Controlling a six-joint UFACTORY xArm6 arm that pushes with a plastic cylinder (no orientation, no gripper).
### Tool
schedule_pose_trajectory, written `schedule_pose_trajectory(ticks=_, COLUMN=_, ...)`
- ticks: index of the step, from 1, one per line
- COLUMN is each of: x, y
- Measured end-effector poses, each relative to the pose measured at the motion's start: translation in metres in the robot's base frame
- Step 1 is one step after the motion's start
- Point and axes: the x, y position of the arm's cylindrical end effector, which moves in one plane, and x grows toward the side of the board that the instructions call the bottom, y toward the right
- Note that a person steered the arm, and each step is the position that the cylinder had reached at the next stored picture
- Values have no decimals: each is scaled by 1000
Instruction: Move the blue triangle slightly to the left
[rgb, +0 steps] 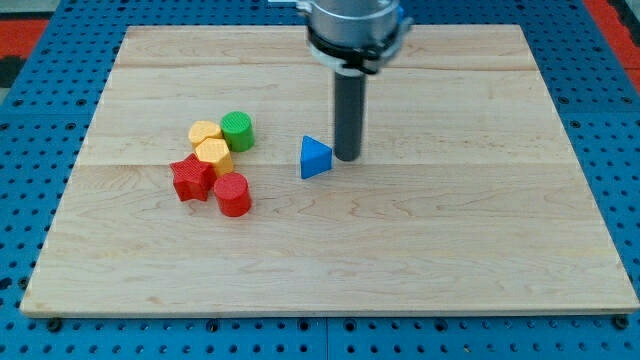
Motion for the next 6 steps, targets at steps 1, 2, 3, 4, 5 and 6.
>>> schedule_pose_trajectory(ticks=1, x=15, y=-13)
schedule_pose_trajectory(ticks=2, x=7, y=-35)
schedule_pose_trajectory(ticks=3, x=5, y=-70)
schedule_pose_trajectory(ticks=4, x=4, y=-114)
schedule_pose_trajectory(ticks=5, x=37, y=-83)
schedule_pose_trajectory(ticks=6, x=33, y=-26)
